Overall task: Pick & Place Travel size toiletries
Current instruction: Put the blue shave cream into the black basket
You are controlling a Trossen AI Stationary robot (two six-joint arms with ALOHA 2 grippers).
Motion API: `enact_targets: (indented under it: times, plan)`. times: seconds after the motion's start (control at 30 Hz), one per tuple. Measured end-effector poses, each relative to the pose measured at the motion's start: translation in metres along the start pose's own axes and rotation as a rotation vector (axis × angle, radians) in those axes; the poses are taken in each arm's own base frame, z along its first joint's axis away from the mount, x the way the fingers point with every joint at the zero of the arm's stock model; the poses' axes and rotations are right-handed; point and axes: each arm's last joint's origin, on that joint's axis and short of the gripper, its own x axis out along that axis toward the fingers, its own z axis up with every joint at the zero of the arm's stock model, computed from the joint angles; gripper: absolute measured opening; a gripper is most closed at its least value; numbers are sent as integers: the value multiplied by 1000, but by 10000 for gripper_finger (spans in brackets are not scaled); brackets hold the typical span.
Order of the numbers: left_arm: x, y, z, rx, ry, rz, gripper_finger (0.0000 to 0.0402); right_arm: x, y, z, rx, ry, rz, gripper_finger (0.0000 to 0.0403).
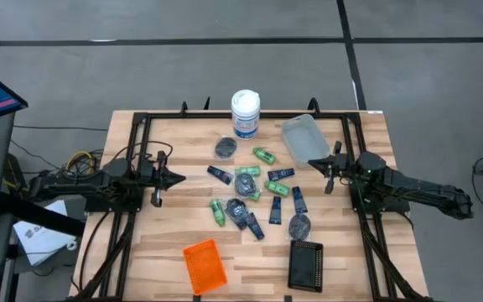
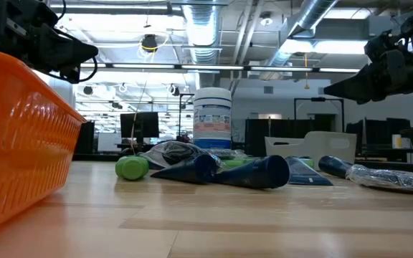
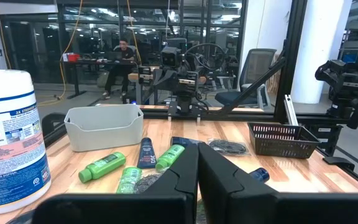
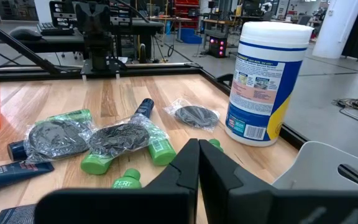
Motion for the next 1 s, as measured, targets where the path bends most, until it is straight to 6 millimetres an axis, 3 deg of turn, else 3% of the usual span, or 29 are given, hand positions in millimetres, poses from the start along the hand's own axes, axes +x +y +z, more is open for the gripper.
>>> enact_targets:
  times: [0.2,0.57,0.83,1.0]
  plan:
    - [0,0,0,0,0,1,1,0,0,0,-34,-1,-1,1]
    - [0,0,0,0,-3,0,1,-2,-1,18,349,-190,22,1]
    - [0,0,6,2,-62,-2,1,-3,-1,23,380,-219,28,1]
    - [-1,0,13,-52,-133,-8,1,-3,-2,22,485,-203,24,6]
